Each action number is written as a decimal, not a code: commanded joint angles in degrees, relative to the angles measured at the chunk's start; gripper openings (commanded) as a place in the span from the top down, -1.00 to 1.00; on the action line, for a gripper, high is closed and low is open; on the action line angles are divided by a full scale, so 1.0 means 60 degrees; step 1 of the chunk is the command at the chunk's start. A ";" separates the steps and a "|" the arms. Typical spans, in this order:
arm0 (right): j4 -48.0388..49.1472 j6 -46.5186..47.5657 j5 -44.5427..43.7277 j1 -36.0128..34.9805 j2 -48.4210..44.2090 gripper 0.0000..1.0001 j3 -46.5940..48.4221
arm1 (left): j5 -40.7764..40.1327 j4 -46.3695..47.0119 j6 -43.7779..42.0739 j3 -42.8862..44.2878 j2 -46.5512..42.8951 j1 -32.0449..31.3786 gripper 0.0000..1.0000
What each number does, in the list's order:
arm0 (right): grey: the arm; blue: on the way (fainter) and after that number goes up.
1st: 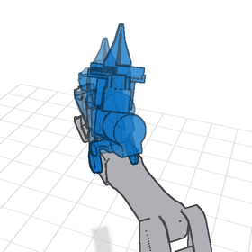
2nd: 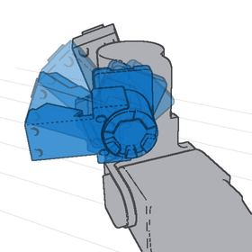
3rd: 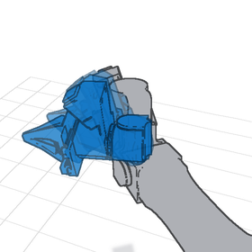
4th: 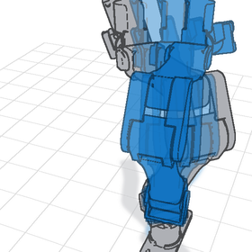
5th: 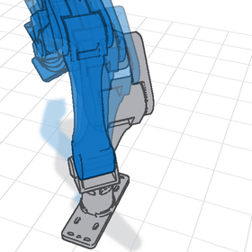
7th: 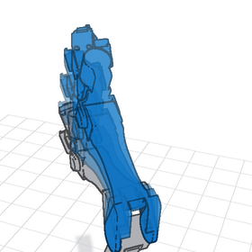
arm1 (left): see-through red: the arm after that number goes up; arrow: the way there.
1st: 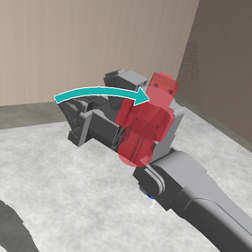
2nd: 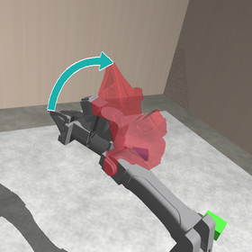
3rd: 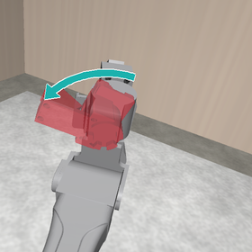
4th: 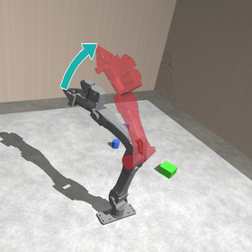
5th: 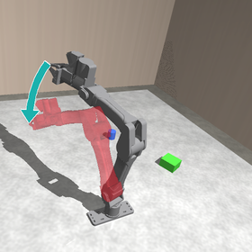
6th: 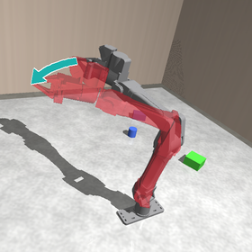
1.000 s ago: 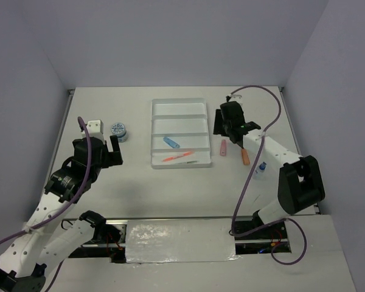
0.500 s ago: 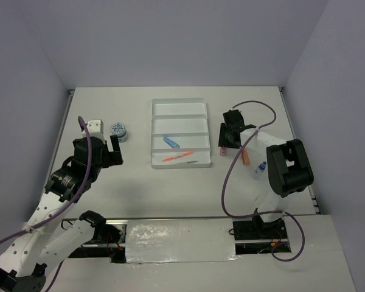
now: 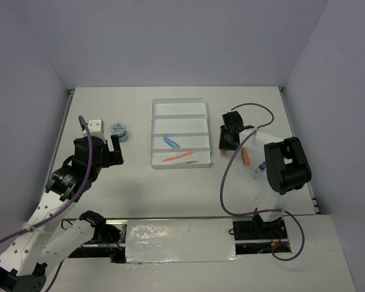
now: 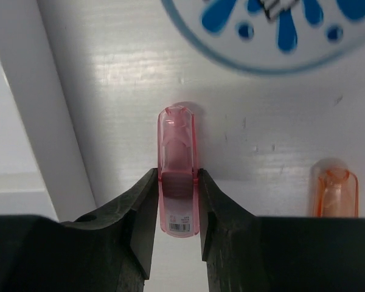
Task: Sort the stationery into containers
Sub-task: Pick up the stationery from the center of the board, then place the stationery in the storage box.
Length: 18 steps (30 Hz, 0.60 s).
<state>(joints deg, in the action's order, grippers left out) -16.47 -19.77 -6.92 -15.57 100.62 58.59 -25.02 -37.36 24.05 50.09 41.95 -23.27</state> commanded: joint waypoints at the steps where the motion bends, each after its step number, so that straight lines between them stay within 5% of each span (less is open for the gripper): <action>1: 0.0604 0.0100 0.0492 -0.0099 -0.1239 0.79 -0.0534 | 0.0214 0.0383 -0.0185 -0.0042 -0.0093 0.0069 -0.99; 6: 0.1485 0.1855 0.1442 -0.1283 -0.2386 0.82 -0.0216 | 0.0346 0.0412 -0.0230 -0.0042 -0.0005 0.0113 -0.99; 18: 0.0796 0.5079 0.2691 -0.3014 0.0529 0.70 0.2890 | 0.0449 0.0471 -0.0303 -0.0086 -0.0152 0.0157 -0.99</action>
<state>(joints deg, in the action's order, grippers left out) -11.35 3.11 6.28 -31.18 101.03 71.66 -23.27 -36.80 23.79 49.36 41.10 -22.76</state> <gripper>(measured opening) 0.356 0.993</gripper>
